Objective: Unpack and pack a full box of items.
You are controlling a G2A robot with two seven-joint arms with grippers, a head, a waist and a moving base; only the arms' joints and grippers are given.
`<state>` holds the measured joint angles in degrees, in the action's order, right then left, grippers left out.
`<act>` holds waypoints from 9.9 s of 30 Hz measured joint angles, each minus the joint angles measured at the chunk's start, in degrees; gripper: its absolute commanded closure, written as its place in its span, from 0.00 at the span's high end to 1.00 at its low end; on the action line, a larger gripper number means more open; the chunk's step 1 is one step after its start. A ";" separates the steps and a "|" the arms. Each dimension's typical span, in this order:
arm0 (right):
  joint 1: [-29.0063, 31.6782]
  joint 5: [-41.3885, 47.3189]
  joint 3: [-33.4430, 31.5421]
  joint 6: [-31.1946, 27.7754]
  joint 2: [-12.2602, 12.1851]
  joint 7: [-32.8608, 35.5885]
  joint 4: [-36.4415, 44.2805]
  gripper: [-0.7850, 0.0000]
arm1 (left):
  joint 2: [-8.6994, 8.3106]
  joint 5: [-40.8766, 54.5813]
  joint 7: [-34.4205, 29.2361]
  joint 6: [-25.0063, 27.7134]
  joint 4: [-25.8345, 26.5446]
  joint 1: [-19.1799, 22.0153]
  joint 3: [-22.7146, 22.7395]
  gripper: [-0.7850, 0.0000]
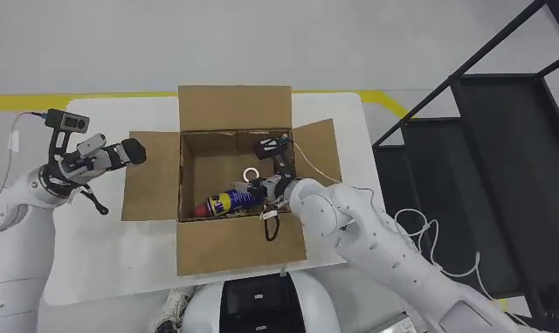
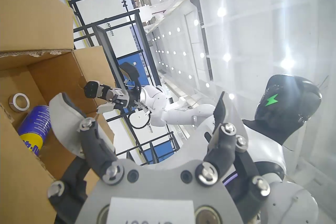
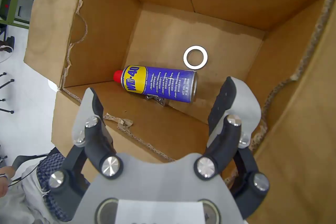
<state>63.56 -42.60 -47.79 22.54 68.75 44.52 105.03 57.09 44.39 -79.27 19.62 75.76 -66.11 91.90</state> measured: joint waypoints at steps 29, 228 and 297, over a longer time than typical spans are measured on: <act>0.10 0.04 -0.12 -0.05 -0.04 -0.05 0.08 1.00 | 0.00 -0.05 0.03 0.04 0.03 0.00 0.00 1.00; -31.96 -20.88 19.55 -63.88 18.04 5.15 -47.86 0.00 | -0.16 1.50 6.92 1.13 -0.27 -1.38 3.46 1.00; 9.22 -24.21 -28.81 -77.81 0.42 -32.99 -3.93 0.00 | -0.52 3.50 14.43 1.31 -3.50 -2.58 8.55 1.00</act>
<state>72.78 -66.81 -76.60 -55.27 69.17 11.53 101.09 56.57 47.89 -64.84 20.93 72.26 -68.69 100.46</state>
